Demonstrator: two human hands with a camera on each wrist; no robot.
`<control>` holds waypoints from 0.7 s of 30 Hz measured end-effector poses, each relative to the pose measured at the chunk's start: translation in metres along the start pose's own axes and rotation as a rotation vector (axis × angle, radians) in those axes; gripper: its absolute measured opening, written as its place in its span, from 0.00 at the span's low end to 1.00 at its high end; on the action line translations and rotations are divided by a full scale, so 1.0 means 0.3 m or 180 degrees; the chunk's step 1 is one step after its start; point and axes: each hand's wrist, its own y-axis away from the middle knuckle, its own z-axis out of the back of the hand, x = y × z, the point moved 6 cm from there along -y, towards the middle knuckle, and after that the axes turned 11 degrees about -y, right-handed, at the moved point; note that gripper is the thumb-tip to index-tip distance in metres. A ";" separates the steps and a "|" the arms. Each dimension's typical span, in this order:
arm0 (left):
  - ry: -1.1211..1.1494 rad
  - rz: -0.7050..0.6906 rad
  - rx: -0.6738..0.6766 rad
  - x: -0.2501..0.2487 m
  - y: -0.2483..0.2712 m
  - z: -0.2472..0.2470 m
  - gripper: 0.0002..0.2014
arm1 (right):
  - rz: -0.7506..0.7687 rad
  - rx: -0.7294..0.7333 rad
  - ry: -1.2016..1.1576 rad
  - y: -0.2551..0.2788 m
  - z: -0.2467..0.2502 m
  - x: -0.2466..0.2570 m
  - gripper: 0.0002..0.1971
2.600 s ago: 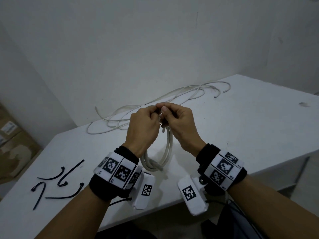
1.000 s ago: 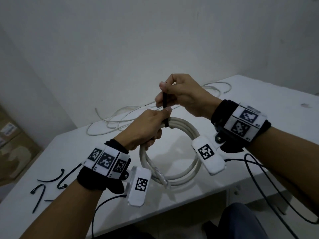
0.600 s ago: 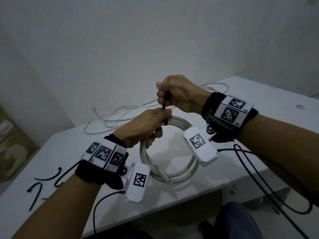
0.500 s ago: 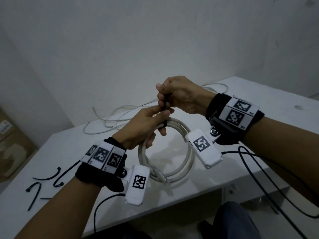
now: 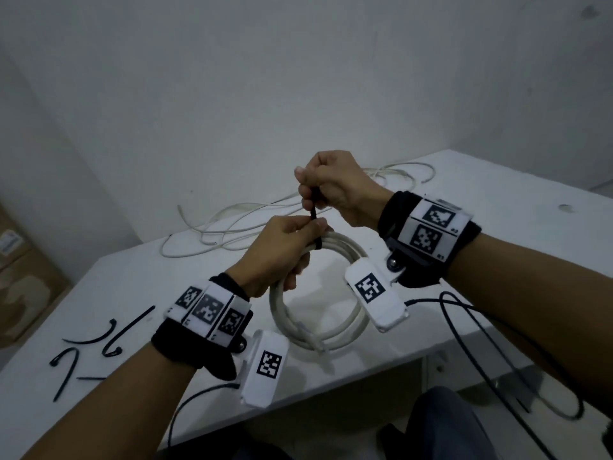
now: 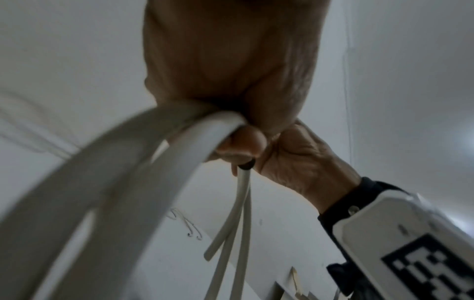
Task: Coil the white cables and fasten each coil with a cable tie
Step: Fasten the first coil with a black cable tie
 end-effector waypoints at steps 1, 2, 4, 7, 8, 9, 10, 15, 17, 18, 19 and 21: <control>0.0235 0.0012 -0.0163 0.010 -0.005 0.011 0.17 | 0.0041 0.0116 0.0116 0.003 -0.011 0.016 0.11; 0.0444 0.0046 -0.0271 0.019 -0.011 0.022 0.17 | 0.0025 0.0258 0.0254 0.011 -0.021 0.032 0.09; 0.0793 0.0147 -0.0364 0.031 -0.024 0.050 0.16 | -0.0206 0.0519 0.0550 0.031 -0.022 0.034 0.16; 0.1185 0.0369 -0.0402 0.054 -0.043 0.107 0.16 | -0.0509 0.0710 0.1090 0.065 0.027 -0.024 0.27; 0.1281 0.0439 -0.0395 0.065 -0.049 0.121 0.16 | -0.0512 0.0692 0.1227 0.078 0.054 -0.049 0.26; 0.1356 0.0506 -0.0384 0.080 -0.056 0.129 0.17 | -0.0493 0.0681 0.1336 0.090 0.078 -0.073 0.24; 0.1411 0.0581 -0.0366 0.097 -0.063 0.130 0.18 | -0.0461 0.0683 0.1445 0.100 0.098 -0.095 0.20; 0.1552 0.0893 -0.0324 0.186 -0.092 0.088 0.19 | -0.0324 0.0270 0.1447 0.103 0.158 -0.176 0.04; 0.1608 0.0885 -0.0404 0.203 -0.099 0.078 0.14 | -0.0454 0.0029 0.1402 0.085 0.192 -0.210 0.05; 0.1589 0.0886 -0.0480 0.217 -0.102 0.076 0.11 | -0.0578 -0.0051 0.1414 0.073 0.208 -0.230 0.05; 0.1552 0.0912 -0.0550 0.238 -0.106 0.073 0.10 | -0.0716 -0.0098 0.1441 0.061 0.221 -0.252 0.05; 0.1469 0.1013 -0.0629 0.283 -0.113 0.063 0.15 | -0.0980 -0.0141 0.1552 0.040 0.233 -0.295 0.05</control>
